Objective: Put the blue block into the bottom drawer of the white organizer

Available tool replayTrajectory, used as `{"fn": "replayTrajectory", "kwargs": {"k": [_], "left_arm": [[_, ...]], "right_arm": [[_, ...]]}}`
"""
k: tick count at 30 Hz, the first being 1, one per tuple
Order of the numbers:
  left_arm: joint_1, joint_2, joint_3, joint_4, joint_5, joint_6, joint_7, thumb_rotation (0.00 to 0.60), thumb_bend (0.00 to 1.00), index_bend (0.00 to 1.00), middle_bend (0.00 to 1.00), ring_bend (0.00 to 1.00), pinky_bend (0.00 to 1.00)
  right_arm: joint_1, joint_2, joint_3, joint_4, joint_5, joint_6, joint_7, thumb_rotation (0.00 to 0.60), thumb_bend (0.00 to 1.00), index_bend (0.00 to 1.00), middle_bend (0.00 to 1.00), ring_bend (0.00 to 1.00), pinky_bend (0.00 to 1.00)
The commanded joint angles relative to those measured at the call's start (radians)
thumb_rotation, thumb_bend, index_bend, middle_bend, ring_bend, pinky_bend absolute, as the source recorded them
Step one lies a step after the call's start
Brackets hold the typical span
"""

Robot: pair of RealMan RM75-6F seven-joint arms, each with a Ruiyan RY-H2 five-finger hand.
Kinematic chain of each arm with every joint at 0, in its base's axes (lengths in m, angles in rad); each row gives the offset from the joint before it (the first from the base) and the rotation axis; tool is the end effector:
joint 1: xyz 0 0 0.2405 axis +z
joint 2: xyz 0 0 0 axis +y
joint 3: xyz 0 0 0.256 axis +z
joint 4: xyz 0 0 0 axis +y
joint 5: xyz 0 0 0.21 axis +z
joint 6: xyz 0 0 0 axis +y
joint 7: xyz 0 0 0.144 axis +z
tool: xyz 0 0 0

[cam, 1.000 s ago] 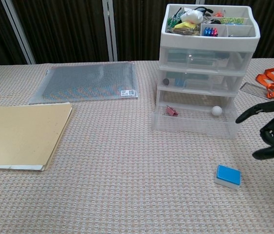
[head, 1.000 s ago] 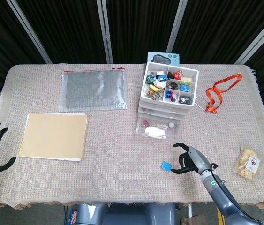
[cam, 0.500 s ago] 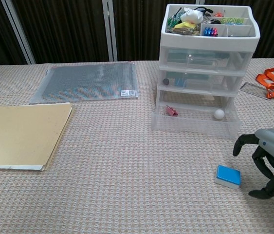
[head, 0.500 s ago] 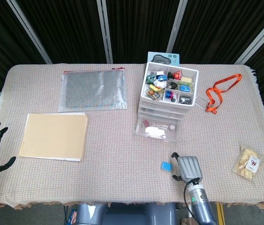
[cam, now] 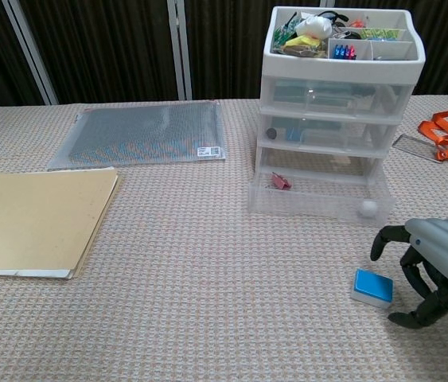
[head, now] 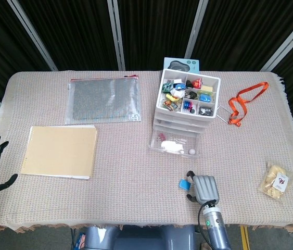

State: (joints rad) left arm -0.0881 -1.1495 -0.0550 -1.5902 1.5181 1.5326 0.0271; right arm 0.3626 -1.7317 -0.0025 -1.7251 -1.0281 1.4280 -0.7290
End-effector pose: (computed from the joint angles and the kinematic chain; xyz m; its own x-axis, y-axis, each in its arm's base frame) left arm -0.3066 0.1830 0.1573 0.4111 -0.0518 0.9101 0.9104 -0.0282 -0.4128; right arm -0.1918 -0.2027 -0.0428 0.3995 -0.3158 0.8606 -0.9098 -0.0215 0.4144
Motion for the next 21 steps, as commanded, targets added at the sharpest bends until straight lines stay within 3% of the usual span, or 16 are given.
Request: {"fn": "replayTrajectory", "kwargs": {"k": [1,21], "left_arm": [[0.000,0.000,0.000,0.000,-0.001,0.000,0.000,0.600,0.24,0.10,0.00,0.00,0.00],[0.001,0.003,0.000,-0.004,-0.003,-0.003,-0.004,0.600,0.24,0.10,0.00,0.00,0.00]], "right_arm": [[-0.001,-0.009,0.007,0.006,0.000,-0.003,-0.003,0.600,0.07,0.34,0.77,0.78,0.68],[0.002,-0.061,0.084,0.074,0.044,-0.033,-0.018,0.600,0.16,0.39,0.77,0.78,0.68]]}}
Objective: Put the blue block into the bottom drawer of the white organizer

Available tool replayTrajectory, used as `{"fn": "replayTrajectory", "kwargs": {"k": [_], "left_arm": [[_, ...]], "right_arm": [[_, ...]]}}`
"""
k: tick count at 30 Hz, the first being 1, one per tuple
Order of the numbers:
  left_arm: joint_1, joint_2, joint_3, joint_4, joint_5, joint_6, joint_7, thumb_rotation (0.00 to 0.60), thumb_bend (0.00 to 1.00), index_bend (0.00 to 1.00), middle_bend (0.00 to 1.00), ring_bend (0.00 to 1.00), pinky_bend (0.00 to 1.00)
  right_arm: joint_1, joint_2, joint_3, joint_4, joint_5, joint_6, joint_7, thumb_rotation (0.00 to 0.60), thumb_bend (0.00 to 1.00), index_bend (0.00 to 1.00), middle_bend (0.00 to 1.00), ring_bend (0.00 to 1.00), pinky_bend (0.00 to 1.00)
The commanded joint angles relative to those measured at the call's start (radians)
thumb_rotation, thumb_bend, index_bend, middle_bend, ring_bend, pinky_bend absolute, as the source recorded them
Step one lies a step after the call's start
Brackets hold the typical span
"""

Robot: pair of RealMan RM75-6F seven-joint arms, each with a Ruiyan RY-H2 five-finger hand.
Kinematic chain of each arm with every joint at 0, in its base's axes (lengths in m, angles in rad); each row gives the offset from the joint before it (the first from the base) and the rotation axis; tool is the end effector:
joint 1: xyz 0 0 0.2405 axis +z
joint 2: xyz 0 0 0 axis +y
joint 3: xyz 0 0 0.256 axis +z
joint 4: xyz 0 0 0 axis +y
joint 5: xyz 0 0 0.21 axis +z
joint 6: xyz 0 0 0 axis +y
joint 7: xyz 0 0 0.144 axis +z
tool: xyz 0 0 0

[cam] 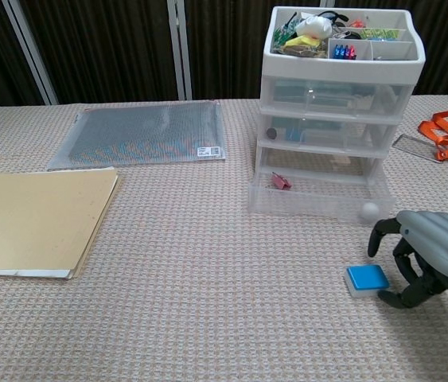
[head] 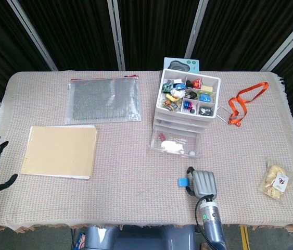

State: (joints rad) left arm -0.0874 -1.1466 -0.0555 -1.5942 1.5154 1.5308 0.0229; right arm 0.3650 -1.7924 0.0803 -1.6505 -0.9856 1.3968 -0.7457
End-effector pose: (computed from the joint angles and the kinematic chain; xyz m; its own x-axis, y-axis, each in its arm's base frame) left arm -0.3066 0.1829 0.1579 0.4062 -0.0500 0.9124 0.9127 -0.0254 -0.4078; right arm -0.1912 -0.2199 -0.0534 0.3832 -0.3013 0.8732 -0.9110 0.0330 0.4111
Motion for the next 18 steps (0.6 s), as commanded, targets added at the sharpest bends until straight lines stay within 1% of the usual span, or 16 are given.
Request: {"fn": "replayTrajectory", "kwargs": {"k": [1,3,5,8,11,13,16,18], "left_arm": [[0.000,0.000,0.000,0.000,-0.001,-0.002,0.000,0.600,0.24,0.10,0.00,0.00,0.00],[-0.001,0.000,0.000,-0.001,-0.002,-0.002,0.000,0.600,0.24,0.10,0.00,0.00,0.00],[0.000,0.001,-0.001,-0.002,-0.003,-0.003,0.000,0.600,0.24,0.10,0.00,0.00,0.00],[0.000,0.002,-0.001,-0.004,-0.004,-0.003,0.000,0.600,0.24,0.10,0.00,0.00,0.00],[0.000,0.002,-0.001,-0.005,-0.006,-0.005,-0.001,0.600,0.24,0.10,0.00,0.00,0.00],[-0.001,0.002,-0.002,-0.006,-0.008,-0.006,0.000,0.600,0.24,0.10,0.00,0.00,0.00],[-0.001,0.002,-0.003,-0.008,-0.011,-0.008,-0.002,0.600,0.24,0.10,0.00,0.00,0.00],[-0.001,0.003,-0.003,-0.008,-0.012,-0.008,-0.002,0.600,0.24,0.10,0.00,0.00,0.00]], "right_arm": [[-0.001,-0.002,0.002,-0.001,0.003,-0.003,-0.002,0.600,0.16,0.39,0.77,0.78,0.68],[-0.002,-0.004,0.004,-0.002,0.005,-0.006,-0.001,0.600,0.17,0.39,0.77,0.78,0.68],[-0.002,-0.007,0.003,0.001,0.005,-0.009,-0.003,0.600,0.19,0.39,0.77,0.78,0.68],[-0.003,-0.013,0.006,0.003,0.012,-0.015,-0.001,0.600,0.26,0.41,0.78,0.79,0.68],[-0.003,-0.017,0.006,0.006,0.005,-0.018,0.005,0.600,0.33,0.45,0.78,0.79,0.68],[-0.005,-0.021,0.005,0.009,-0.004,-0.017,0.015,0.600,0.35,0.51,0.78,0.79,0.68],[-0.007,-0.027,0.005,0.014,-0.018,-0.016,0.030,0.600,0.36,0.58,0.79,0.80,0.68],[-0.009,-0.029,0.005,0.014,-0.020,-0.015,0.035,0.600,0.36,0.60,0.79,0.80,0.68]]}}
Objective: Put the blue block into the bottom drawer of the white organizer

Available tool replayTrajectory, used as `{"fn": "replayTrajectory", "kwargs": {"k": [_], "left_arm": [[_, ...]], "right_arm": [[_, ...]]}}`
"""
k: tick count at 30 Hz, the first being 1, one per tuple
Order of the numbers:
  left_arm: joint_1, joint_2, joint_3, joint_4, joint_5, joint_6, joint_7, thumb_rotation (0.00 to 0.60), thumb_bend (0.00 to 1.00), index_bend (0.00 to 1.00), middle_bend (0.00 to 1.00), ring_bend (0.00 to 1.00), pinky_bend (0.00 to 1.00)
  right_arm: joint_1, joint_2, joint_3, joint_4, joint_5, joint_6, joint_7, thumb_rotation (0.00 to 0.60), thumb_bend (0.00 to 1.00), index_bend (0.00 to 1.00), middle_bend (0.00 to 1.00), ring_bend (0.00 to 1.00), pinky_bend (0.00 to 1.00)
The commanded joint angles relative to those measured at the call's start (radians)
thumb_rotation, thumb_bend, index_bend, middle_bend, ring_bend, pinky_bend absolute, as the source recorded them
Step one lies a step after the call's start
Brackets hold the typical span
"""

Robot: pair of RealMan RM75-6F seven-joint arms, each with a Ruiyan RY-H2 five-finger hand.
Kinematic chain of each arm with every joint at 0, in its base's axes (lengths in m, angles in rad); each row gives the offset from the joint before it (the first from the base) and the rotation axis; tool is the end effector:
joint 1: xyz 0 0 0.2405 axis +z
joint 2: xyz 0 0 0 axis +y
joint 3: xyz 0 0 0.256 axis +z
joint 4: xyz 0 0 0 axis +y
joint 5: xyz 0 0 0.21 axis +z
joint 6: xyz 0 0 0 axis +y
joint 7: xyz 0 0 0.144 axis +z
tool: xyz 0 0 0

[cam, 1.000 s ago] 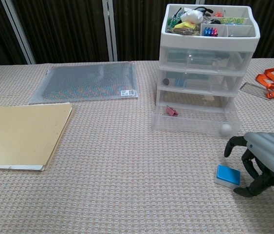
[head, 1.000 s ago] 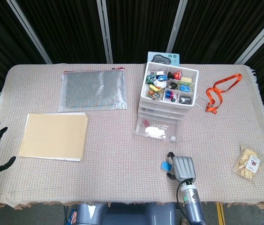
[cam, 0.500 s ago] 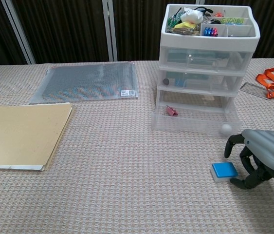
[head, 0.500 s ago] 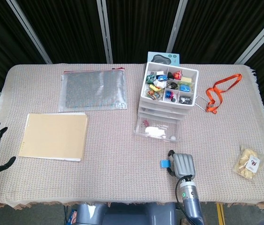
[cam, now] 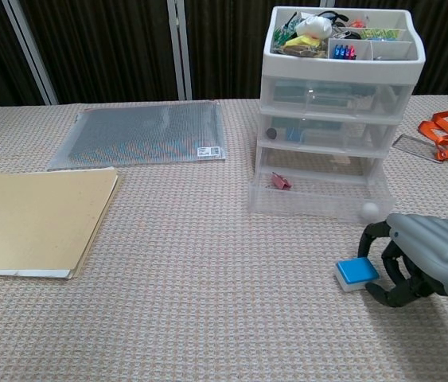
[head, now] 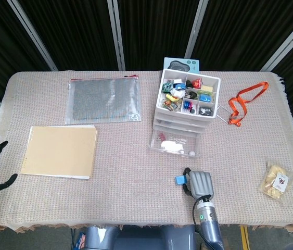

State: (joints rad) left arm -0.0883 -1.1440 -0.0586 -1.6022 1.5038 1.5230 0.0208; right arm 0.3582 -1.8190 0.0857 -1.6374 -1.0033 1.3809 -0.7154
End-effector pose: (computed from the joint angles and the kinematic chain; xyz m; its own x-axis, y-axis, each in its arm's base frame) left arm -0.3068 0.1838 0.1580 0.3989 -0.0449 0.9159 0.9164 -0.0157 -0.3999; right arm -0.1850 -0.2182 -0.0607 0.3427 -0.3041 0.8889 -0.9296 0.0271 0.3677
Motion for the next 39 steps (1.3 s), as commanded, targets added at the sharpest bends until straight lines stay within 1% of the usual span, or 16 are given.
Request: {"fn": "replayTrajectory", "kwargs": {"k": [1,7,11,15,20,23,27,34,36,39], "left_arm": [[0.000,0.001,0.000,0.000,-0.001,0.000,-0.001,0.600,0.24,0.10,0.00,0.00,0.00],[0.000,0.002,0.000,-0.002,-0.001,-0.001,-0.004,0.600,0.24,0.10,0.00,0.00,0.00],[0.000,0.001,0.000,-0.001,0.000,0.000,-0.004,0.600,0.24,0.10,0.00,0.00,0.00],[0.001,0.001,0.000,-0.001,0.001,0.001,-0.005,0.600,0.24,0.10,0.00,0.00,0.00],[-0.001,0.002,0.000,-0.001,0.000,-0.002,-0.005,0.600,0.24,0.10,0.00,0.00,0.00],[-0.001,0.003,-0.001,-0.001,-0.001,-0.003,-0.006,0.600,0.24,0.10,0.00,0.00,0.00],[-0.002,0.003,0.000,0.002,0.005,-0.001,-0.008,0.600,0.24,0.10,0.00,0.00,0.00],[-0.004,0.004,0.001,0.006,0.008,-0.004,-0.018,0.600,0.24,0.10,0.00,0.00,0.00],[-0.004,0.006,0.002,0.004,0.005,-0.008,-0.019,0.600,0.24,0.10,0.00,0.00,0.00],[-0.005,0.008,0.002,0.002,0.002,-0.012,-0.021,0.600,0.24,0.10,0.00,0.00,0.00]], "right_arm": [[-0.003,-0.003,-0.001,0.001,-0.005,0.001,0.009,0.600,0.36,0.60,0.79,0.80,0.68],[-0.009,0.007,0.002,-0.016,-0.028,0.005,0.030,0.600,0.36,0.61,0.79,0.80,0.68],[-0.007,0.034,0.020,-0.061,-0.053,0.017,0.042,0.600,0.36,0.61,0.79,0.80,0.68],[0.006,0.074,0.073,-0.116,-0.063,0.030,0.037,0.600,0.36,0.61,0.79,0.80,0.68],[0.037,0.112,0.160,-0.141,-0.013,0.016,0.019,0.600,0.36,0.61,0.79,0.80,0.68],[0.068,0.118,0.220,-0.123,0.037,-0.006,0.010,0.600,0.36,0.61,0.79,0.80,0.68],[0.108,0.111,0.271,-0.076,0.098,-0.044,0.009,0.600,0.36,0.61,0.79,0.80,0.68],[0.174,0.065,0.309,0.040,0.153,-0.084,0.013,0.600,0.35,0.59,0.79,0.80,0.68],[0.189,0.049,0.314,0.076,0.163,-0.091,0.016,0.600,0.32,0.56,0.79,0.79,0.68],[0.204,0.033,0.321,0.110,0.173,-0.096,0.028,0.600,0.26,0.48,0.79,0.79,0.68]]}}
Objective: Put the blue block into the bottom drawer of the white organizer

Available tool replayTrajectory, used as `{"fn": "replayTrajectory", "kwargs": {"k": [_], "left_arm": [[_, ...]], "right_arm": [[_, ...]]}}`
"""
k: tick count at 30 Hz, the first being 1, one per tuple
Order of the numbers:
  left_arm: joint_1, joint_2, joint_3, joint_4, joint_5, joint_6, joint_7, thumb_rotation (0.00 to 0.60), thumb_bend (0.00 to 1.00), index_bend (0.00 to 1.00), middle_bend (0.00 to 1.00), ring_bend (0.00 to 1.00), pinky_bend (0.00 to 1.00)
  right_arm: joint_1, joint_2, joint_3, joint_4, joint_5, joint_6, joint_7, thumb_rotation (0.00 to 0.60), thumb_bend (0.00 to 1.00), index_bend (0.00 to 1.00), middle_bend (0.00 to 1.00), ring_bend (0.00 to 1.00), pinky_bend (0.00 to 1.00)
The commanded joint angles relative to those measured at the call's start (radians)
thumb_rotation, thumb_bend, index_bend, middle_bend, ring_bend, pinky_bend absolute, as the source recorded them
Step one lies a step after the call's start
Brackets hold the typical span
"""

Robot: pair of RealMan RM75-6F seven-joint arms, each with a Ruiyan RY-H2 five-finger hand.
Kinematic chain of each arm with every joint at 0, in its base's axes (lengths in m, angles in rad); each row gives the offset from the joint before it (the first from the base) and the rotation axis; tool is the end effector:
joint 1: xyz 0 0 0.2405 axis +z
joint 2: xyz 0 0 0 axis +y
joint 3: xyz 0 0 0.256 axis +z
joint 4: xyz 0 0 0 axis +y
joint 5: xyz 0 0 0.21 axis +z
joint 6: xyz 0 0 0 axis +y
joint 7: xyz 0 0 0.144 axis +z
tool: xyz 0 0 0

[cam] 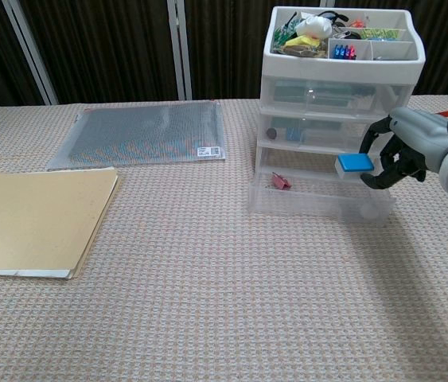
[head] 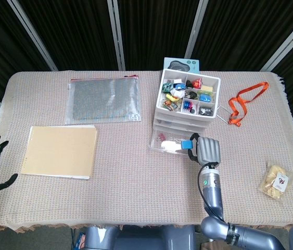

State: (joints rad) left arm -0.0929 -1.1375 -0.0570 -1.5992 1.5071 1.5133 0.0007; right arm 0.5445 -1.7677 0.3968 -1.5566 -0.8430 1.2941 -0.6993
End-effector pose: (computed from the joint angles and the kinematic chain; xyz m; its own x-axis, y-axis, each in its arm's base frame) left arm -0.3073 0.1850 0.1587 0.3896 -0.0358 0.9203 0.9203 -0.0235 -0.3905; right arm -0.1644 -0.3231 -0.0134 0.2773 -0.1317 0.9517 -0.9490 0.1168 0.2927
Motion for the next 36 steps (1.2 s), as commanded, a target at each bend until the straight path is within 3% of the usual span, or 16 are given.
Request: {"fn": "replayTrajectory", "kwargs": {"k": [1,5,11,16,19,22,25,28,32,36], "left_arm": [[-0.001,0.002,0.000,-0.002,-0.002,-0.003,-0.002,0.600,0.24,0.10,0.00,0.00,0.00],[-0.002,0.005,0.001,-0.006,-0.006,-0.010,-0.002,0.600,0.24,0.10,0.00,0.00,0.00],[-0.002,0.007,0.002,-0.008,-0.002,-0.008,-0.003,0.600,0.24,0.10,0.00,0.00,0.00],[-0.002,0.005,0.002,-0.006,0.002,-0.004,-0.003,0.600,0.24,0.10,0.00,0.00,0.00],[-0.001,0.003,0.003,-0.003,0.007,0.001,-0.003,0.600,0.24,0.10,0.00,0.00,0.00],[0.000,0.001,0.003,-0.002,0.013,0.008,-0.004,0.600,0.24,0.10,0.00,0.00,0.00],[0.002,-0.002,0.003,0.001,0.019,0.016,-0.006,0.600,0.24,0.10,0.00,0.00,0.00],[0.003,-0.004,0.002,0.003,0.021,0.020,-0.010,0.600,0.24,0.10,0.00,0.00,0.00],[0.003,-0.010,-0.001,0.013,0.026,0.031,-0.008,0.600,0.24,0.10,0.00,0.00,0.00],[0.004,-0.016,-0.003,0.018,0.031,0.039,-0.008,0.600,0.24,0.10,0.00,0.00,0.00]], "right_arm": [[0.021,-0.022,0.011,0.038,0.014,-0.010,0.015,0.600,0.24,0.44,0.79,0.79,0.68],[0.031,-0.032,0.009,0.058,0.024,-0.011,0.022,0.600,0.20,0.31,0.79,0.79,0.68],[0.024,-0.025,-0.016,0.054,0.011,0.005,0.034,0.600,0.18,0.29,0.78,0.79,0.68],[-0.003,0.005,-0.053,0.011,-0.044,0.035,0.070,0.600,0.18,0.30,0.67,0.68,0.61],[-0.031,0.048,-0.111,-0.030,-0.121,0.051,0.096,0.600,0.18,0.35,0.57,0.56,0.55],[-0.056,0.101,-0.179,-0.064,-0.217,0.055,0.128,0.600,0.18,0.35,0.47,0.44,0.42],[-0.072,0.172,-0.281,-0.068,-0.378,0.058,0.154,0.600,0.19,0.30,0.30,0.25,0.25],[-0.071,0.233,-0.383,-0.007,-0.565,0.081,0.130,0.600,0.21,0.21,0.15,0.06,0.10],[-0.066,0.295,-0.506,0.125,-0.819,0.131,0.009,0.600,0.25,0.15,0.08,0.00,0.05],[-0.072,0.285,-0.546,0.193,-0.911,0.139,-0.031,0.600,0.35,0.15,0.07,0.00,0.05]]}}
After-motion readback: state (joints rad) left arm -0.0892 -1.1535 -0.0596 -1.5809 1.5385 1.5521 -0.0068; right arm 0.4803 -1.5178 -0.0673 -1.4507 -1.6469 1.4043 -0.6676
